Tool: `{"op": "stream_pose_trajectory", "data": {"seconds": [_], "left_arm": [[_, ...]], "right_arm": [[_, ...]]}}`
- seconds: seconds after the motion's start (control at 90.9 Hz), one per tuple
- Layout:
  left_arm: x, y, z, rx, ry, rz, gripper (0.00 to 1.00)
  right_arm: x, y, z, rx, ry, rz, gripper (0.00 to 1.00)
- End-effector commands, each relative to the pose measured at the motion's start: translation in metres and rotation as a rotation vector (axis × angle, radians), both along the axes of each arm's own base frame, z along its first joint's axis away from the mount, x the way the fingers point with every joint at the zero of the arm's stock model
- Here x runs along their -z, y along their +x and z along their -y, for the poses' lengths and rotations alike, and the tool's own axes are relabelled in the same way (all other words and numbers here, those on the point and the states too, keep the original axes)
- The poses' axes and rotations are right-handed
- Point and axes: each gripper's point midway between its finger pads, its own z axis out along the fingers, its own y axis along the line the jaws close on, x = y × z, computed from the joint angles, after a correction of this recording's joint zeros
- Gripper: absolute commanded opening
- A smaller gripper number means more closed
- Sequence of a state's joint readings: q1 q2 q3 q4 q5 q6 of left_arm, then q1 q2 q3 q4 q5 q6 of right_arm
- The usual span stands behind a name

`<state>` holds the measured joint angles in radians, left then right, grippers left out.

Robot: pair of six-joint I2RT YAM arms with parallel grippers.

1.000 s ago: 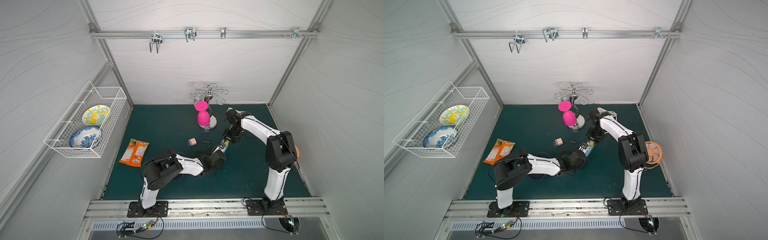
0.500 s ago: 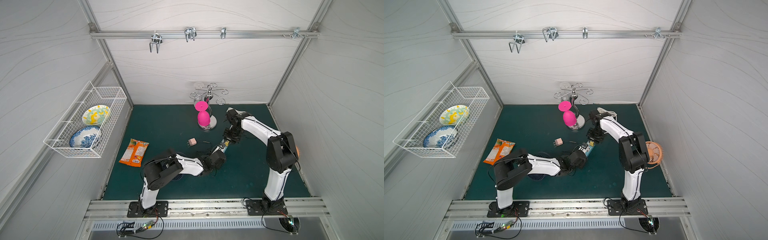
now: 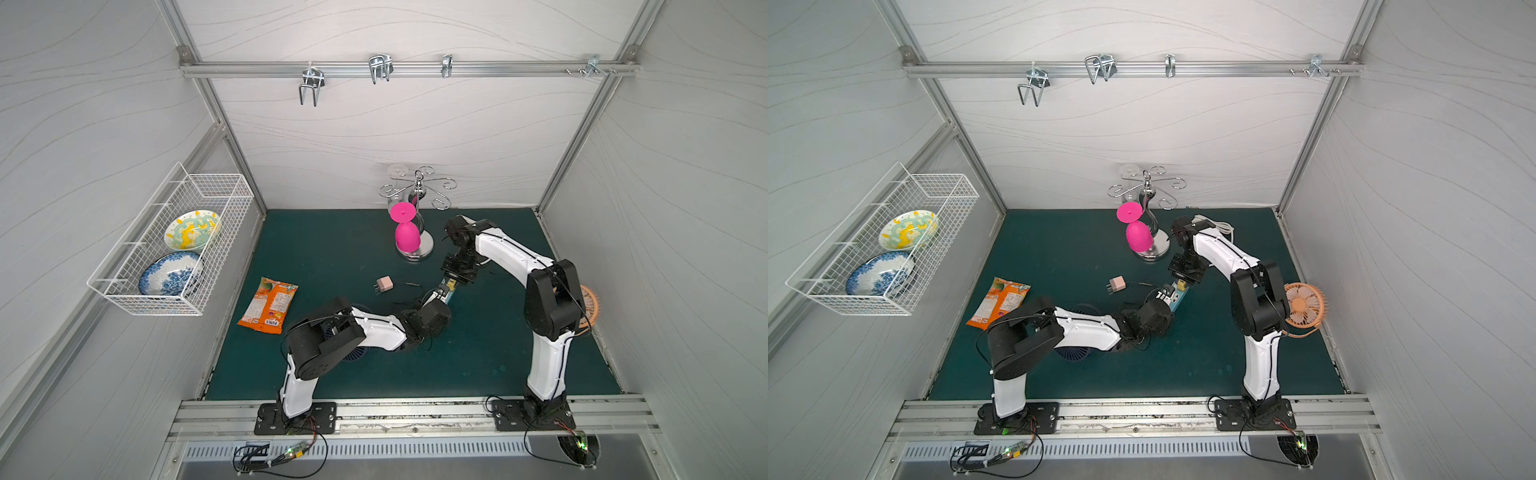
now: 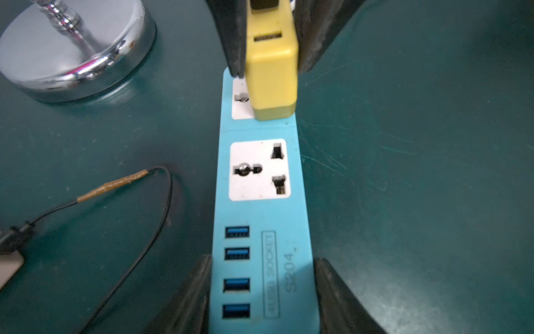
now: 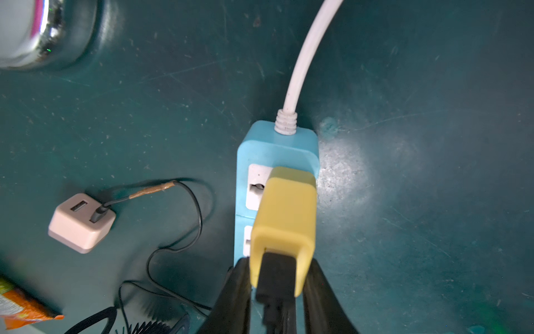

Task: Unplug the desk fan from the power strip
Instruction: Remove the plug from the socket.

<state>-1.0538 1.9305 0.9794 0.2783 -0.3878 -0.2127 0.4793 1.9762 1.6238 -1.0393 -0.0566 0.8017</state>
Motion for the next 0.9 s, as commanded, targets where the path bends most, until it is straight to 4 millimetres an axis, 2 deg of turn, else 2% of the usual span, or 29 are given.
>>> {"op": "stream_pose_trajectory", "data": {"seconds": [0.0,0.253,0.616,0.891], "left_arm": [[-0.004,0.0,0.001,0.006,-0.004,-0.001,0.0],[-0.001,-0.001,-0.001,0.002,0.001,-0.003,0.0],[-0.002,0.0,0.001,-0.001,0.001,-0.007,0.0],[0.001,-0.001,-0.002,-0.006,0.008,-0.012,0.0]], "right_arm": [[0.011,-0.009,0.002,0.012,-0.017,-0.036,0.0],[0.008,-0.015,0.02,0.06,0.015,-0.025,0.0],[0.006,-0.005,0.0,0.034,0.023,-0.026,0.0],[0.001,-0.003,0.004,0.048,0.032,-0.013,0.0]]}}
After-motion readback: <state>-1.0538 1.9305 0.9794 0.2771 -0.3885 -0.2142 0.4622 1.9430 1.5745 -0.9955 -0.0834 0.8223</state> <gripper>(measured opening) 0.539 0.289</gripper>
